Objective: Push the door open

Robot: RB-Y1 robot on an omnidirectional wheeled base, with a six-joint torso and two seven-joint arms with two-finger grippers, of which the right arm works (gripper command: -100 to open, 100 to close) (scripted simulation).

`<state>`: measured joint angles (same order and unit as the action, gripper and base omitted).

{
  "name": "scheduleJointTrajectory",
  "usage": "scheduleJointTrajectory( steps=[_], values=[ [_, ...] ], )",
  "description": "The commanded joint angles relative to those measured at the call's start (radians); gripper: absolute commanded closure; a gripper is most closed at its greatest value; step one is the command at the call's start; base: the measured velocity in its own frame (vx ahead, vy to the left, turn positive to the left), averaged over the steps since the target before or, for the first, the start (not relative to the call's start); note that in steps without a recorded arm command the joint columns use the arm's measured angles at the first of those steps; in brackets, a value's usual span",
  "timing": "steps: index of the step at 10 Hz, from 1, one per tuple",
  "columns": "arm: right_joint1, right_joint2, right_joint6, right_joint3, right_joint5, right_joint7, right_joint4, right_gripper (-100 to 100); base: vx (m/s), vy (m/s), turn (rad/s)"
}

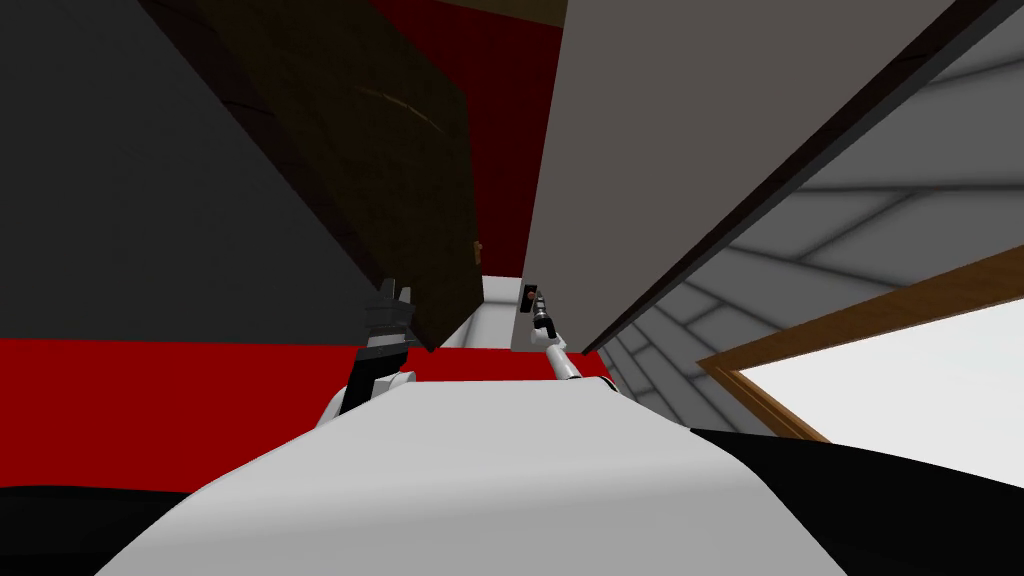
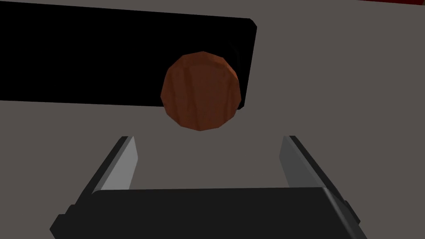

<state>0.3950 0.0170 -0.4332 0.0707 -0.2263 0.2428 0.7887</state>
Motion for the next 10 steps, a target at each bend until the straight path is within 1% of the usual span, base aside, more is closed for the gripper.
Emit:
scheduleJointTrajectory(
  steps=[1,2,3,4,9,10],
  values=[
    [0.001,-0.014,-0.001,0.002,-0.001,0.0,-0.002,-100,0.159,-0.005,0.018],
    [0.001,-0.032,-0.001,0.004,-0.001,0.0,-0.003,-100,0.188,-0.005,0.02],
    [0.002,-0.02,0.0,0.003,-0.001,-0.001,-0.004,-100,0.09,0.0,0.007],
    [0.002,-0.02,0.0,0.003,-0.001,-0.001,-0.004,100,-0.015,0.0,-0.006],
    [0.002,-0.02,0.0,0.003,-0.001,-0.001,-0.004,100,-0.008,-0.001,0.003],
    [0.008,-0.007,-0.002,0.015,-0.004,0.005,-0.003,100,0.11,0.028,-0.027]
  ],
)
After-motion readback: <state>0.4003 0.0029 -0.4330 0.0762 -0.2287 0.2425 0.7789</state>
